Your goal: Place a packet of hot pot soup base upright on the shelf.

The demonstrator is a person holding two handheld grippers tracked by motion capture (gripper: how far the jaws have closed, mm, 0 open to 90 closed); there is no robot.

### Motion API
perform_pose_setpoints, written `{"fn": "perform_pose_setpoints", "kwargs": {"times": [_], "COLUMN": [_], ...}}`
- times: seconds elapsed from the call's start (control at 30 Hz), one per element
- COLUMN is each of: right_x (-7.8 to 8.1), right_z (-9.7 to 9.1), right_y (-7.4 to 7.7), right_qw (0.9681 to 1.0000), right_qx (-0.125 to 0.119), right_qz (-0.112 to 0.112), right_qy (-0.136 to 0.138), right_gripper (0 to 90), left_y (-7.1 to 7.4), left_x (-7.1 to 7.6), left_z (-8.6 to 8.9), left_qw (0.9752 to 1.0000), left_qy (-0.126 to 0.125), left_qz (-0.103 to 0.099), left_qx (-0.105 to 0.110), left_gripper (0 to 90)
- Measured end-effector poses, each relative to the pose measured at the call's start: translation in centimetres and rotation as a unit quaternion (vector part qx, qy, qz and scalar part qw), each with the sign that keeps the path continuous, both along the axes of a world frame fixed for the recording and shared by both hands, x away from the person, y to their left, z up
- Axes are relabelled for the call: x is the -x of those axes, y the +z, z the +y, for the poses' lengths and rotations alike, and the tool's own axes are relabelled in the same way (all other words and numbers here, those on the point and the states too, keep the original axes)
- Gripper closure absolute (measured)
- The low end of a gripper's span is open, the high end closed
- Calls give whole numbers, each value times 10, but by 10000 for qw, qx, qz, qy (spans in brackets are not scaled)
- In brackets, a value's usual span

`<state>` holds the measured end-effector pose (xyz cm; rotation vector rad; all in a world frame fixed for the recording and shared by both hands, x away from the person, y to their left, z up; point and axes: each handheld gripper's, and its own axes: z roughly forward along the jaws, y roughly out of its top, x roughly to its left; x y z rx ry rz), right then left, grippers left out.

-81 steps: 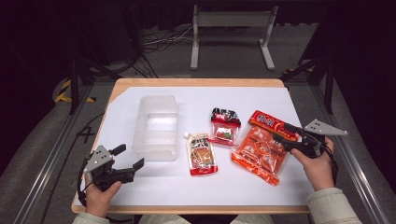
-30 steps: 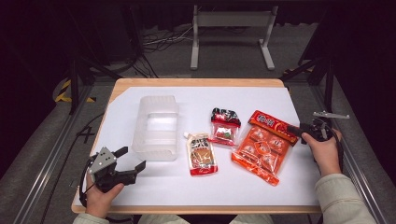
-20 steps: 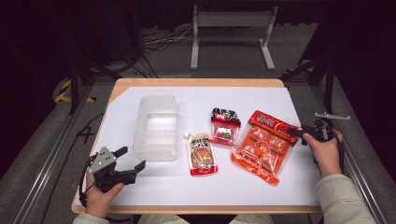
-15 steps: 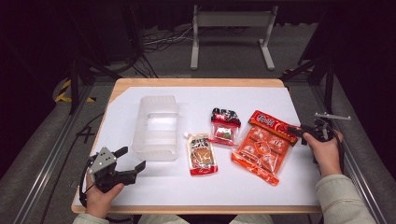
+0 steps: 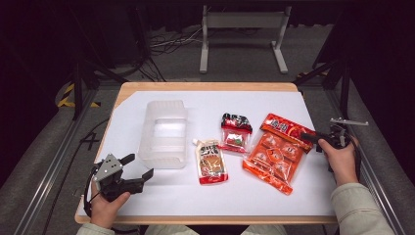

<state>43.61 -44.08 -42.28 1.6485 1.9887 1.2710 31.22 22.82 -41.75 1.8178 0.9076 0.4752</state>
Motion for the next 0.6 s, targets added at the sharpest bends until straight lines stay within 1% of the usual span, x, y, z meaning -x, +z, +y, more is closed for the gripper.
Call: {"fn": "perform_pose_setpoints", "kwargs": {"times": [0.1,0.17,0.2,0.27,0.33,0.4,0.43,0.5,0.53,0.57,0.6], "right_x": [-1,-1,-1,-1,0,2,4,5,5,4,4], "right_z": [-1,-2,-4,-4,-1,1,2,4,7,9,12], "right_y": [0,0,-1,-3,-1,3,5,6,6,6,6], "right_qw": [9999,9999,9998,9995,9989,9977,9974,9966,9956,9949,9940], "right_qx": [120,117,125,200,382,553,506,310,349,461,560], "right_qz": [79,102,172,237,154,52,1,-50,-87,-115,-163], "right_qy": [29,16,26,56,201,394,520,759,868,893,924], "right_gripper": [528,546,564,586,607,629,635,639,637,615,593], "left_y": [-1,-1,-1,-1,-1,-2,-2,-2,-3,-3,-3], "left_x": [-1,-1,-1,-1,-1,-1,-1,-2,-2,-2,-3], "left_z": [-1,-1,-1,-1,0,0,0,-1,-1,-2,-3], "left_qw": [10000,10000,10000,10000,10000,10000,10000,10000,10000,9999,9999], "left_qy": [-20,-30,-32,-43,-34,-21,-24,-39,-52,-62,-63], "left_qz": [32,45,43,41,39,47,58,85,83,111,91], "left_qx": [-6,-14,-7,-7,17,25,32,31,20,32,46], "left_gripper": [141,141,142,142,142,142,142,142,143,144,144]}}
